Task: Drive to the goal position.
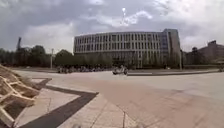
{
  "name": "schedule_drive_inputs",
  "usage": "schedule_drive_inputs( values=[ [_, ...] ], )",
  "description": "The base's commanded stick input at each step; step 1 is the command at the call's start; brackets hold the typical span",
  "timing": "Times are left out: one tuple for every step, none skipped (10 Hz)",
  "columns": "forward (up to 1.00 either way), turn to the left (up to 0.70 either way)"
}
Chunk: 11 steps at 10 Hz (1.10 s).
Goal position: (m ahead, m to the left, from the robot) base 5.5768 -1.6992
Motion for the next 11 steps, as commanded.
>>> schedule_drive_inputs(
  values=[
    [0.70, 0.13],
    [0.70, 0.14],
    [0.70, 0.11],
    [0.70, 0.00],
    [0.70, 0.00],
    [0.70, 0.00],
    [0.70, 0.00],
    [0.70, 0.00],
    [0.70, 0.00],
    [0.70, 0.00],
    [0.70, 0.00]
  ],
)
